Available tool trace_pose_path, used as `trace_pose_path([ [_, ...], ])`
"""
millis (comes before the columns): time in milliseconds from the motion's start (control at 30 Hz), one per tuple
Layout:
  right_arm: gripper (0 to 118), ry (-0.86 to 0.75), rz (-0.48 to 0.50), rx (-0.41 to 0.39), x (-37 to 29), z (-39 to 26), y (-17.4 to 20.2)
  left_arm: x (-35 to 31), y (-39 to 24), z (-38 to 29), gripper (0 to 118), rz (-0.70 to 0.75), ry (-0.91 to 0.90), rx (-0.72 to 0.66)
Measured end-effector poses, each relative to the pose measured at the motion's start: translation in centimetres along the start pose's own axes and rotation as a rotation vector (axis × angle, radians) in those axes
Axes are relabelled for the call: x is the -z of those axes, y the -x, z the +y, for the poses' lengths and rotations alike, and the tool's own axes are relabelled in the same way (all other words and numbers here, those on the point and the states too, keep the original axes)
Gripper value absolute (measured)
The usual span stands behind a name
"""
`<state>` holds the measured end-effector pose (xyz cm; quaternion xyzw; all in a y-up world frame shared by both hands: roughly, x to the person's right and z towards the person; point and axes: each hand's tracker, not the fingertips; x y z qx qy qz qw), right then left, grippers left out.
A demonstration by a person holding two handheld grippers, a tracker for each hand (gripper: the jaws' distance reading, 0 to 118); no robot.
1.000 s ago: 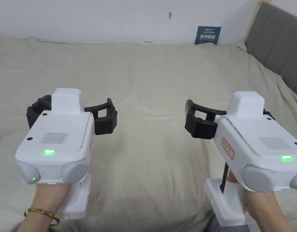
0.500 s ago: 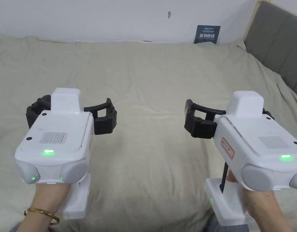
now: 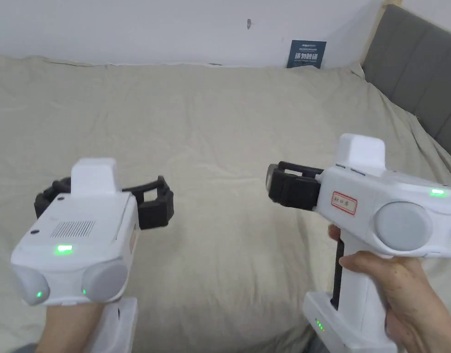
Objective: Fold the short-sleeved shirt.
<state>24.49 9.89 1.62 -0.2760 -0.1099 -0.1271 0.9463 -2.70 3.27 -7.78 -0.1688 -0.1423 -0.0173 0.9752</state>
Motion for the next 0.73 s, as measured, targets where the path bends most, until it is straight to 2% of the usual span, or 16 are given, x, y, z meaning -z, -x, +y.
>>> trace_pose_path([
  [67,118,0.100,0.013,0.036,0.2,-0.6,0.1,-0.6,-0.3,-2.0,118,-0.018,0.060,-0.028],
  [133,118,0.176,0.038,0.029,0.6,-1.5,0.5,-1.1,-0.7,-3.8,118,-0.032,0.113,-0.034],
  [200,118,0.180,0.038,0.033,0.7,-2.8,0.9,-1.6,-1.0,-5.1,118,-0.040,0.159,-0.016],
  [267,118,0.212,-0.007,0.032,0.9,-3.8,1.5,-2.0,-1.1,-5.9,118,-0.031,0.172,-0.004],
  [333,118,0.248,-0.042,-0.006,1.1,-4.4,1.9,-2.2,-0.9,-6.3,118,-0.039,0.187,-0.005],
  [400,118,0.264,-0.033,-0.046,1.6,-5.0,2.0,-2.1,-0.6,-6.5,118,-0.033,0.193,-0.009],
  [733,118,0.276,-0.073,-0.034,4.0,-5.7,1.5,-0.4,0.1,-7.6,118,0.007,0.246,-0.023],
])
